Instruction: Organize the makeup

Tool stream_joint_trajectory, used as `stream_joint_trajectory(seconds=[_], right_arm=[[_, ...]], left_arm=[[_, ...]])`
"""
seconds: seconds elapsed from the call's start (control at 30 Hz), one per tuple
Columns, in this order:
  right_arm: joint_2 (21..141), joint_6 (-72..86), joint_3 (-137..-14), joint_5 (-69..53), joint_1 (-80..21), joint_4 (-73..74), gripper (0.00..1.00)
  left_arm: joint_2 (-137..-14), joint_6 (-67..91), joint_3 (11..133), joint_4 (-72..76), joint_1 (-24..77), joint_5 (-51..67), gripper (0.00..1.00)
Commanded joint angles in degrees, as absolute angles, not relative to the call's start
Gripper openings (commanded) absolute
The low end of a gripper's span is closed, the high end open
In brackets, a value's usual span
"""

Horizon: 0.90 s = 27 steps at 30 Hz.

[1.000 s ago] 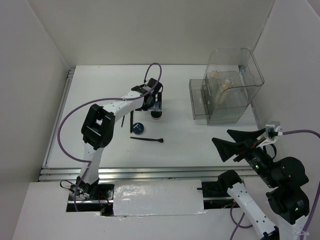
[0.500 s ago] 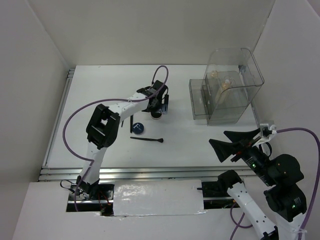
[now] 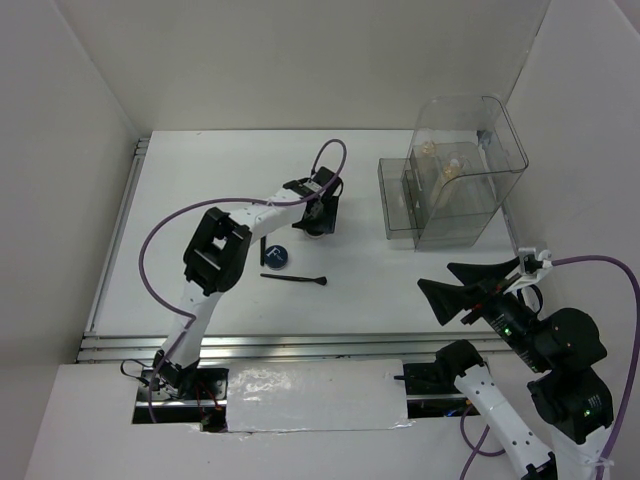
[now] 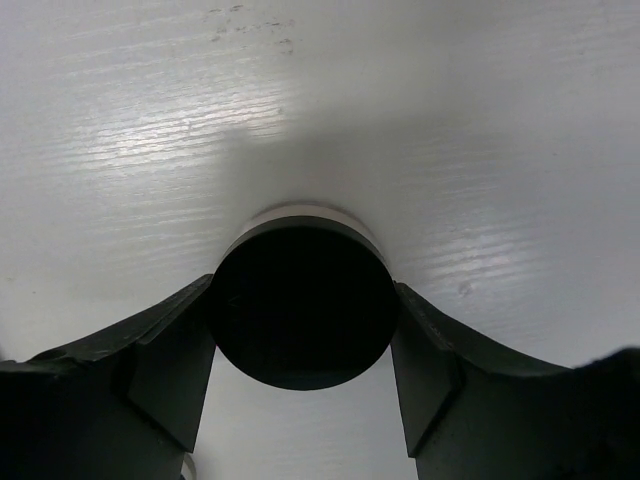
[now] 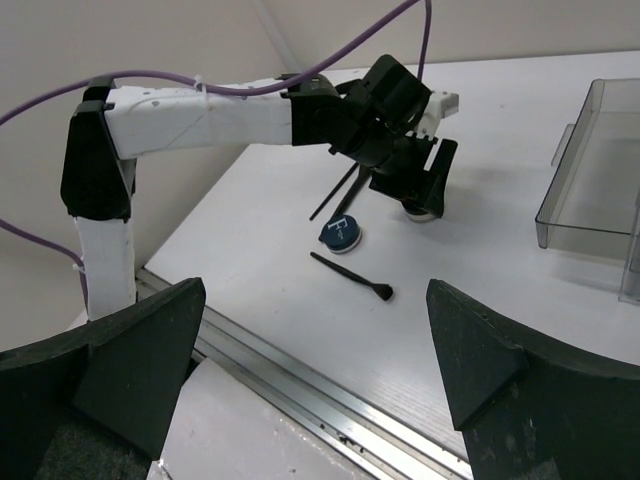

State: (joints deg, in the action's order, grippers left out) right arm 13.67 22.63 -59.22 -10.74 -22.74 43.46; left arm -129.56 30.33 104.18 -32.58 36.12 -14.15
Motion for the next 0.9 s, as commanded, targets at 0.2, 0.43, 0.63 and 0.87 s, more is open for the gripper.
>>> stream_joint_trajectory(seconds=[0.2,0.43,0.63,0.87], right_arm=[[13.2,21.5,-59.9,-9.0,-23.2,42.5,1.00],[12.9,21.1,-60.9,-8.5,-23.2,43.8,1.00],[13.6,21.4,-62.4,-10.5,-23.2,44.1,1.00],[13.5,21.3,-63.7,-11.2,-23.2,44.6,1.00]], left_arm=[[-119.2,24.7,104.9,-12.3,39.4,-3.8,0.16],[-124.0,26.3,110.9,3.8,39.7,4.6,0.19],[-132.3,28.0,117.2,13.8,39.7,10.5,0.20],[-137.6,28.9,120.3,19.9,40.1,10.9,0.27]])
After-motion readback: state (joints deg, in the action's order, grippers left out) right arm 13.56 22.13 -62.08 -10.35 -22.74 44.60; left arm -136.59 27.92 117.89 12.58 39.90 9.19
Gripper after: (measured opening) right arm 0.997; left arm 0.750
